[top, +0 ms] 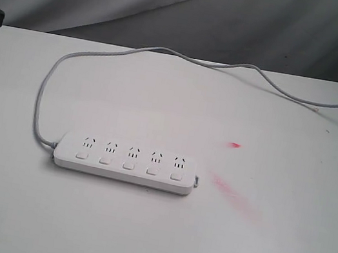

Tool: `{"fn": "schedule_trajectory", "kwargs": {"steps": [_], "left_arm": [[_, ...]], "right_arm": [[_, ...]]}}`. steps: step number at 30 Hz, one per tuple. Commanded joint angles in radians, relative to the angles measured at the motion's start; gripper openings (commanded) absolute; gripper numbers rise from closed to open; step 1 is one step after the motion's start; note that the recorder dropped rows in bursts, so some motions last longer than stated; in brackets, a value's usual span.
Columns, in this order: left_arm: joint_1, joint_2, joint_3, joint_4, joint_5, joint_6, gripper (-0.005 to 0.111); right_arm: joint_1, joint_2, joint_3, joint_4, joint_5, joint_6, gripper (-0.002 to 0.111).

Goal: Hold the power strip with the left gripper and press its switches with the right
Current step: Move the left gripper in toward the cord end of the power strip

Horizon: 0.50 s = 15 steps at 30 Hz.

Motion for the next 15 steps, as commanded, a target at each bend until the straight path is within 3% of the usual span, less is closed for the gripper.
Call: {"fn": "schedule_trajectory", "kwargs": {"steps": [1,4,7,15], "left_arm": [[0.003,0.001,0.007,0.08,0.011,-0.218,0.0],[0.003,0.001,0.014,0.06,-0.008,-0.293,0.0],[0.003,0.001,0.016,0.031,0.011,-0.036,0.0],[-0.003,0.005,0.098,-0.007,0.011,0.249,0.0]], "right_arm": [[-0.007,-0.005,0.003,-0.009,-0.005,0.003,0.0],[-0.007,-0.005,0.003,-0.009,-0.005,0.003,0.0],[-0.007,-0.005,0.003,-0.009,-0.005,0.003,0.0],[-0.007,-0.005,0.003,-0.009,-0.005,0.003,0.0]]}}
